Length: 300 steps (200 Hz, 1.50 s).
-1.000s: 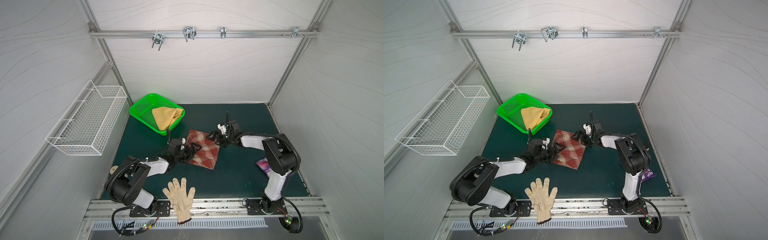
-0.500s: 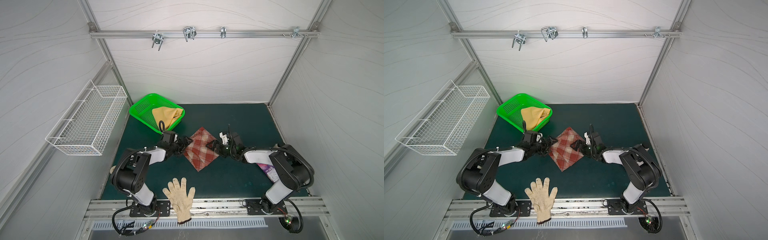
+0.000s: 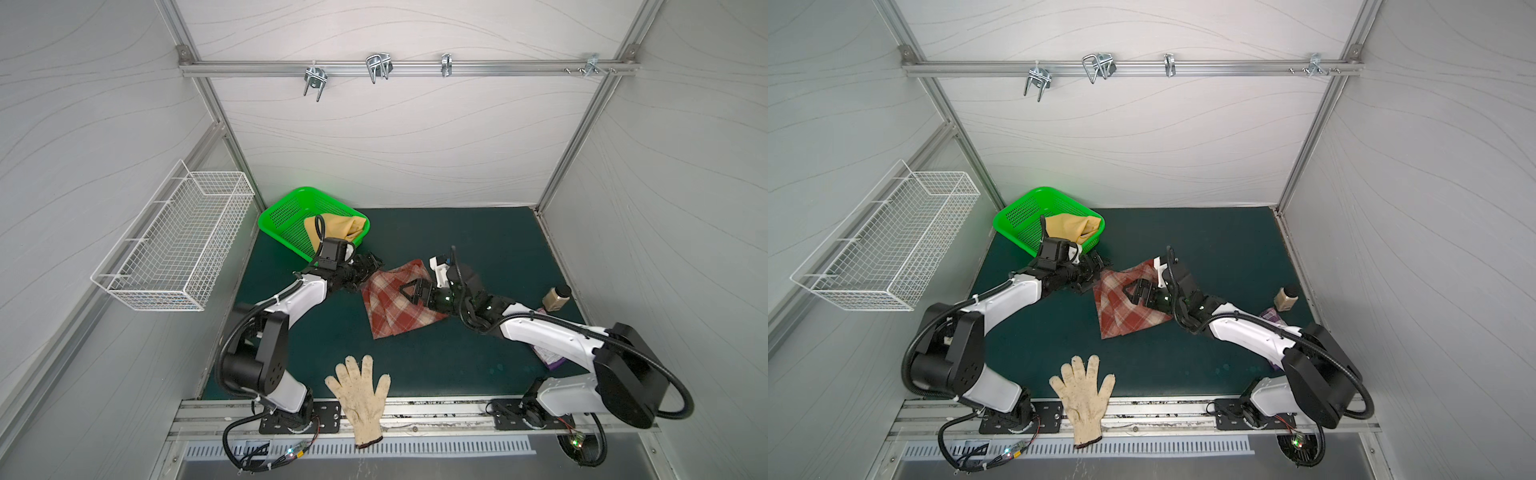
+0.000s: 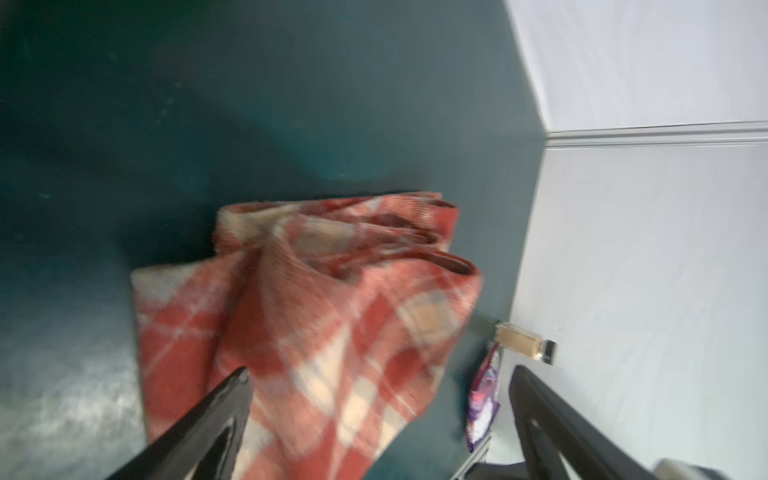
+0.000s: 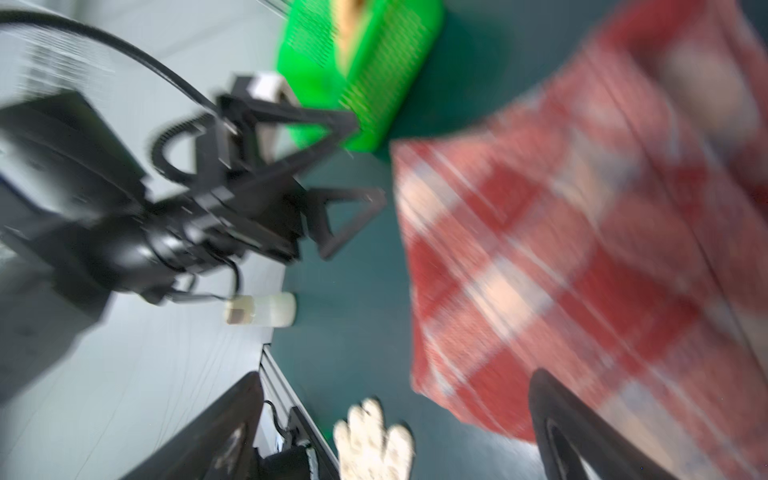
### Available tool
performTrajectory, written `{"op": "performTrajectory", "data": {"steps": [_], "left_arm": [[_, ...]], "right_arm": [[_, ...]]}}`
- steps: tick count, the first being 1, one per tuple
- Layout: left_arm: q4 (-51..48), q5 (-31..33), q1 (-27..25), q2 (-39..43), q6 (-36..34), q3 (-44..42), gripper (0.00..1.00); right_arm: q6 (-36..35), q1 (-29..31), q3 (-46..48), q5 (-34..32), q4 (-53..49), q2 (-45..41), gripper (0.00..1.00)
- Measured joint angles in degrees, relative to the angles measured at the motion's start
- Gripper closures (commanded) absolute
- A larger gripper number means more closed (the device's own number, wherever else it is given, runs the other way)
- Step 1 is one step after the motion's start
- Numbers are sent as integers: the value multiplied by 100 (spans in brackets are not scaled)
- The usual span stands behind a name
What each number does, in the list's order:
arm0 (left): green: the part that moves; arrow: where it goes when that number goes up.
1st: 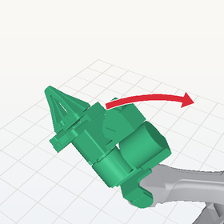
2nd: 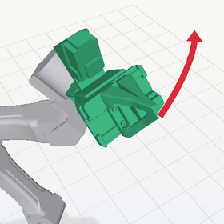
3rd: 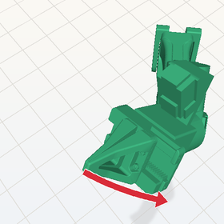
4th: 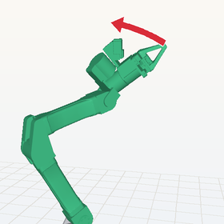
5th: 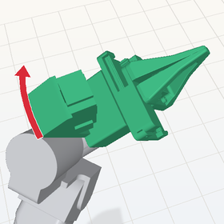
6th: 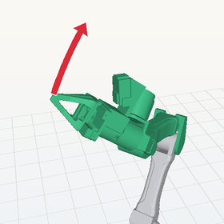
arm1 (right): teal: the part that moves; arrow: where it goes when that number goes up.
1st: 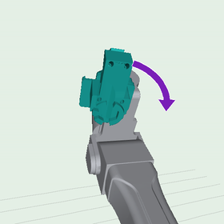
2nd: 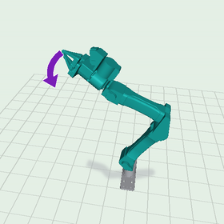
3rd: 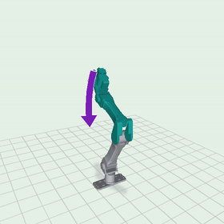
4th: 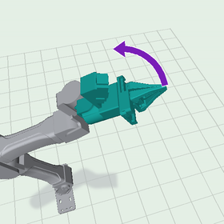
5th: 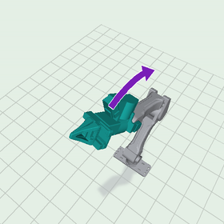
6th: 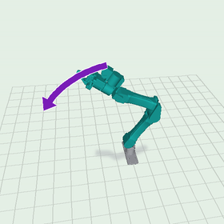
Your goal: Fold and stack the skirts
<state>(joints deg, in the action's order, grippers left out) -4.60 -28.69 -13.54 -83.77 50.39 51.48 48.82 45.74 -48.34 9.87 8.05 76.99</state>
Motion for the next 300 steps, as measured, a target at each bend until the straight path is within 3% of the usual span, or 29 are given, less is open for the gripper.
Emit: {"op": "performTrajectory", "data": {"steps": [54,100,140,228,300], "left_arm": [[721,-214,-365,1093,697,-616,2],[1429,-223,-1054,1106,1134,-1123,2],[2170,-199,-1117,846,1384,-1471,2],[3097,-138,-1165,737,1694,-2286,2],[3792,111,-1401,612,1878,-2994,2]], "right_arm": [[-433,-949,-1075,1010,-315,780,1],[-396,-1316,-1582,1910,-400,1906,1],[-221,-1434,-1722,2468,-162,2542,1],[-20,-1993,-1698,2769,459,3598,1],[-85,-2057,-1810,2826,667,3884,1]]}}
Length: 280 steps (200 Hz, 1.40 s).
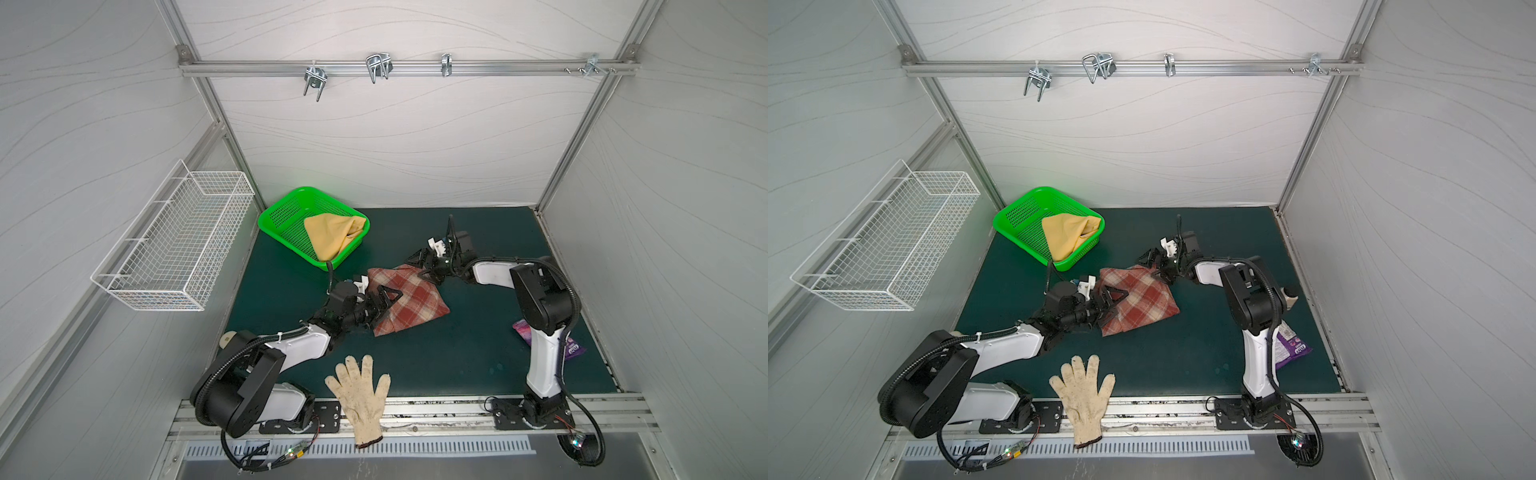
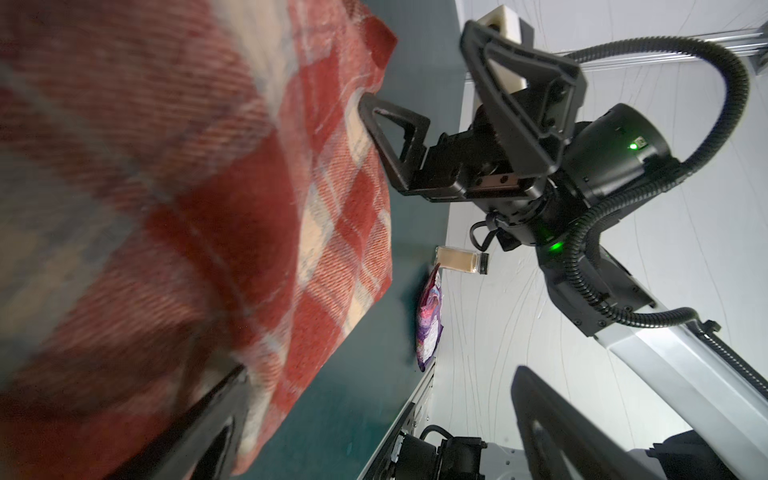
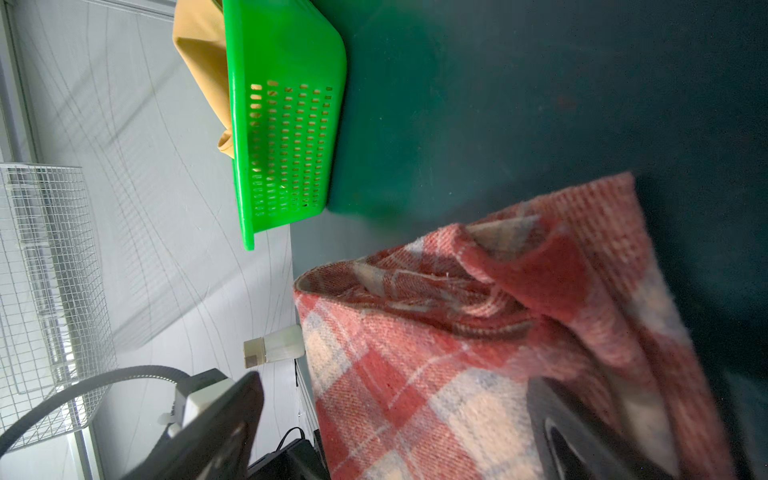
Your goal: Fold and stack the skirts
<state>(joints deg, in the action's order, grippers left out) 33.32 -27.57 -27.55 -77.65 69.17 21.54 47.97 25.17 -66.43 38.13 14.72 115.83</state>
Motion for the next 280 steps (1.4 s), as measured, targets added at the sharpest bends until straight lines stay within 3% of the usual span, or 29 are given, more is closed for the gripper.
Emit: {"op": "performTrajectory", "data": {"steps": [58,115,140,218,280], "left_arm": [[-61,389,0,33,-92,-492,2],[-1965,942,0,1427,-769,-382,2],[-2487,1051,0,1620,-1021,-160,4],[-2391,852,0,890,-1161,-131,11],[-2450,831,0,1268,-1178,-131,11]], "right_arm": [[-201,-87,0,28,46,48,1],[-446,-142,0,-131,-24,48,1],[-450,-142,0,-162,-24,48,1],[-452,-142,0,-188,-28,50,1],[-455,-142,0,-192,-26,52,1]]}}
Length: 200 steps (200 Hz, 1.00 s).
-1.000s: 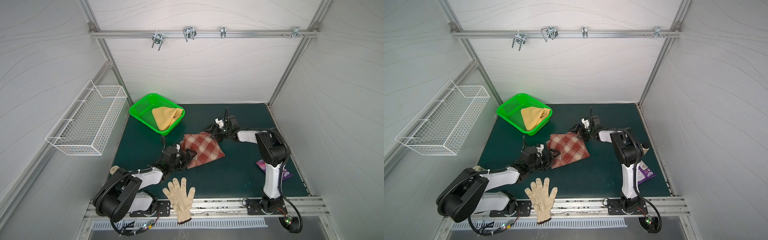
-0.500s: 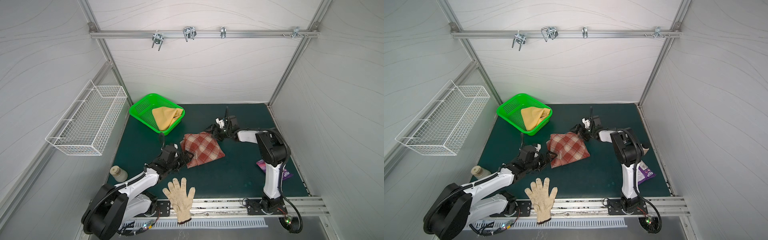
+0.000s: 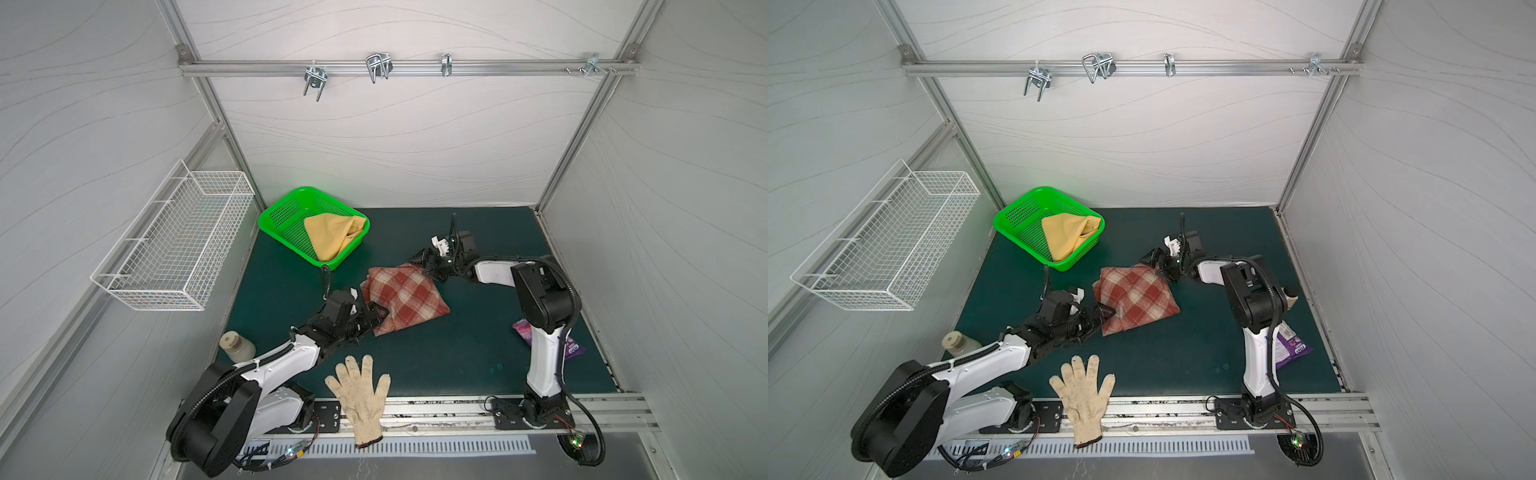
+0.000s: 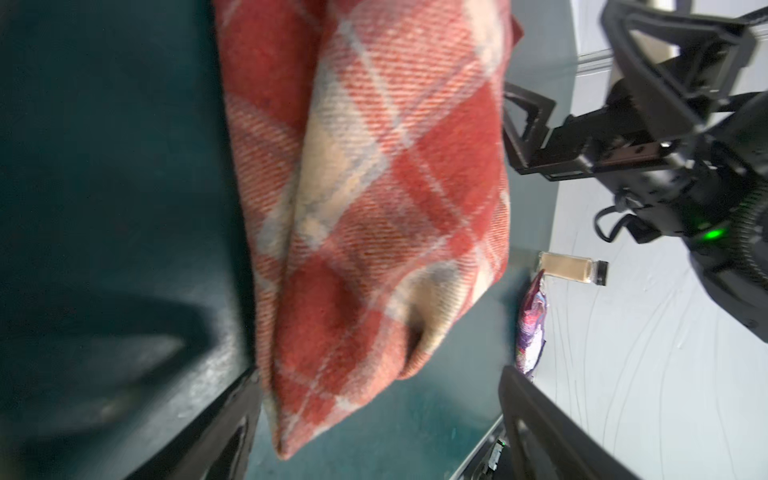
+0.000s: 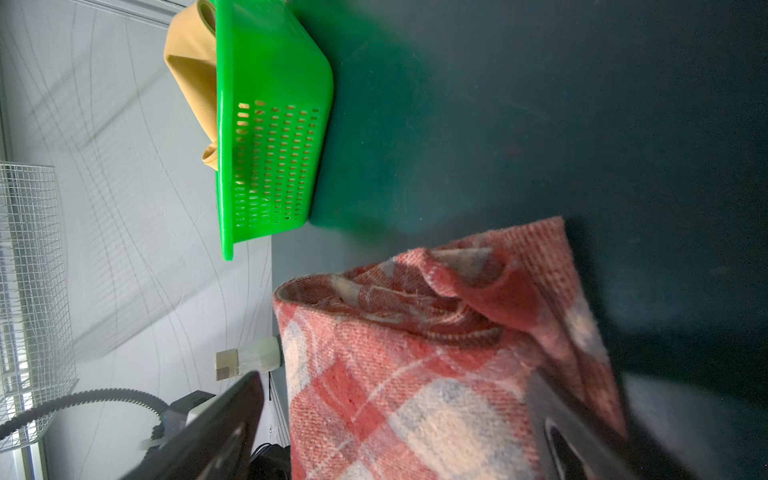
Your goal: Fold and stack the skirts
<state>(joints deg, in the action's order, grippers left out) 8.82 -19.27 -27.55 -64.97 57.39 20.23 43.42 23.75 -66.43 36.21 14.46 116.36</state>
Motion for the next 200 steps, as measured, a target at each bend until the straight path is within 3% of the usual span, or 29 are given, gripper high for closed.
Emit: {"op": "performTrajectory", "data": {"steps": [200], "left_arm": [[339,-153,0,-472,28,-7,21]], "right_arm": [[2,0,0,-15,2,7,1]]}}
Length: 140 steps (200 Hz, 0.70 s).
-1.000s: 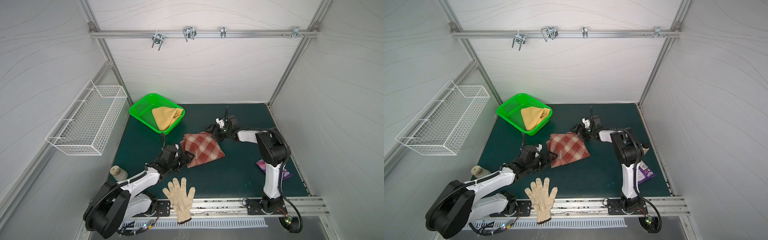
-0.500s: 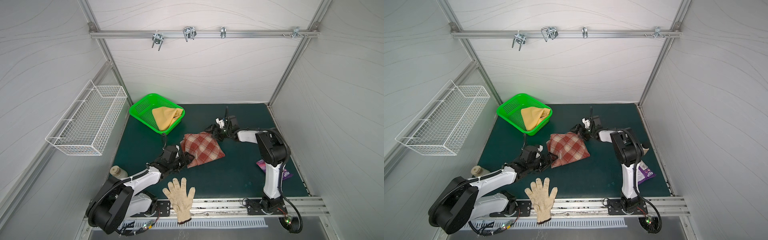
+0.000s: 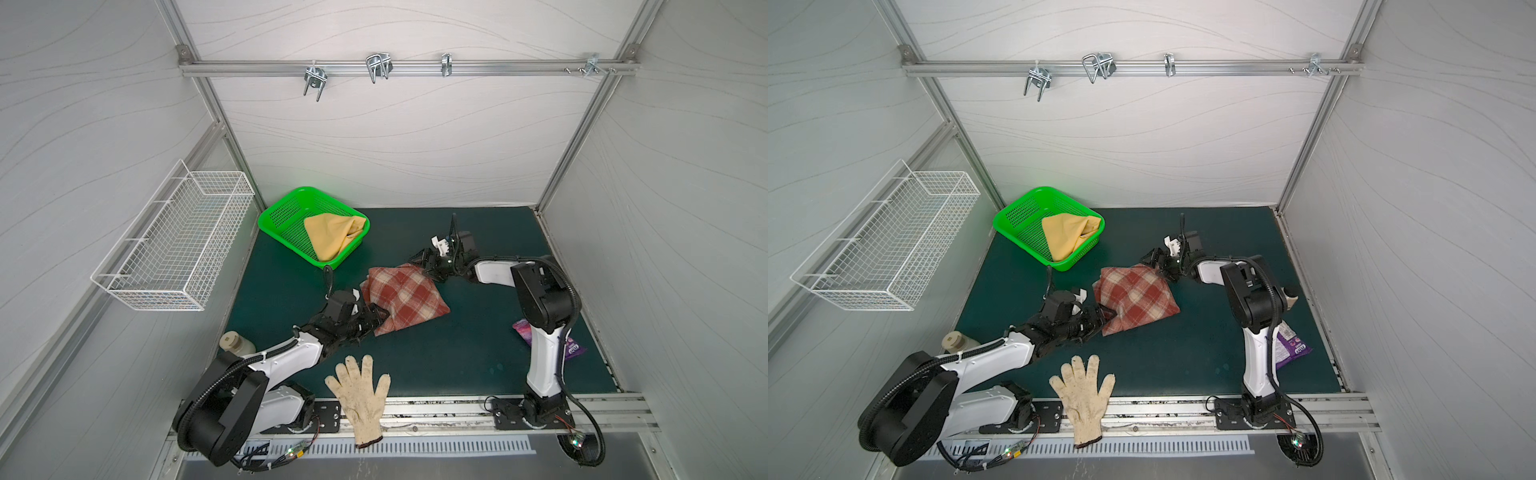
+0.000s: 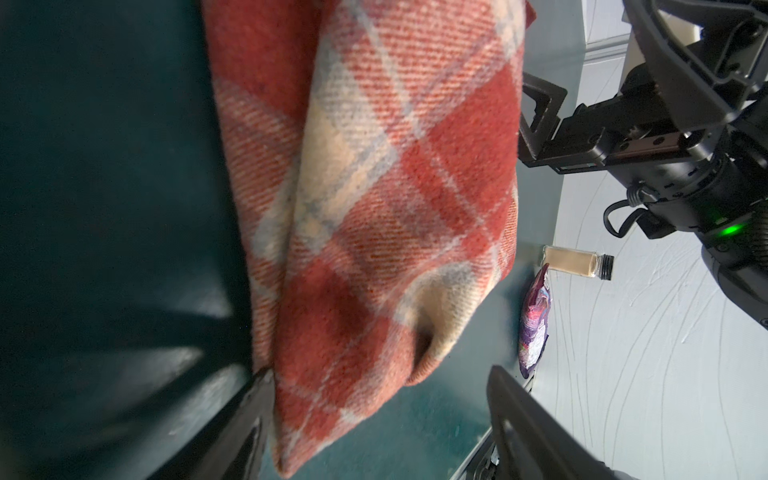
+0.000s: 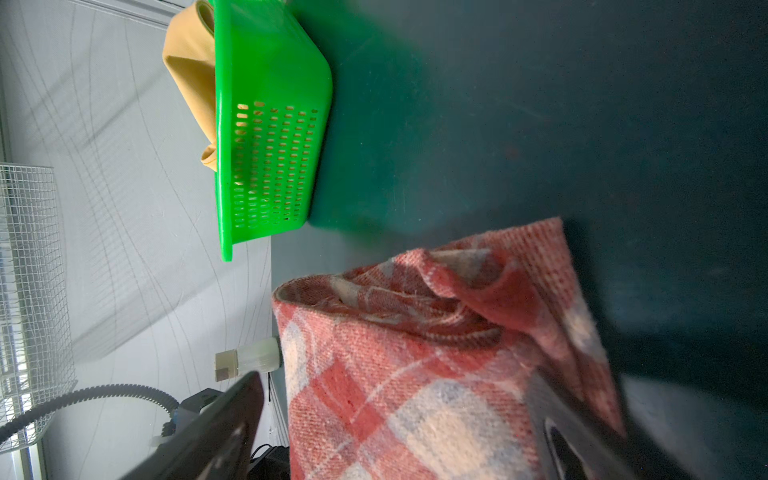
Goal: Fold and stack the skirts
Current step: 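Hold the bundle edge with the left gripper while the right pats it flat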
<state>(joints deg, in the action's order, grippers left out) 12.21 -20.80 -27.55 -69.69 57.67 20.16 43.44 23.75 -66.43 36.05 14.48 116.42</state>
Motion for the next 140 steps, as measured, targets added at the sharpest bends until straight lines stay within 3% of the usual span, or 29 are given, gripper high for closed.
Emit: {"op": "performTrajectory", "data": {"steps": [41,47,56,71,89,97,140], "left_arm": [[254,-87,0,-227,57,-15,29],[271,-94,0,-238,68,-20,33],[315,-105,0,-251,103,-42,51],[352,-103,0,-251,98,-85,71],[358,-85,2,-234,118,-146,75],[348,-76,0,-232,107,-160,83],[264,-61,0,-229,74,-166,100]], "right_arm": [[-2,0,0,0,0,0,1],[0,0,0,0,0,0,1],[0,0,0,0,0,0,1],[-2,0,0,-2,0,0,1],[-11,0,0,-4,-2,2,1],[-26,0,0,-4,-2,2,1],[-44,0,-24,-4,-37,11,1]]}}
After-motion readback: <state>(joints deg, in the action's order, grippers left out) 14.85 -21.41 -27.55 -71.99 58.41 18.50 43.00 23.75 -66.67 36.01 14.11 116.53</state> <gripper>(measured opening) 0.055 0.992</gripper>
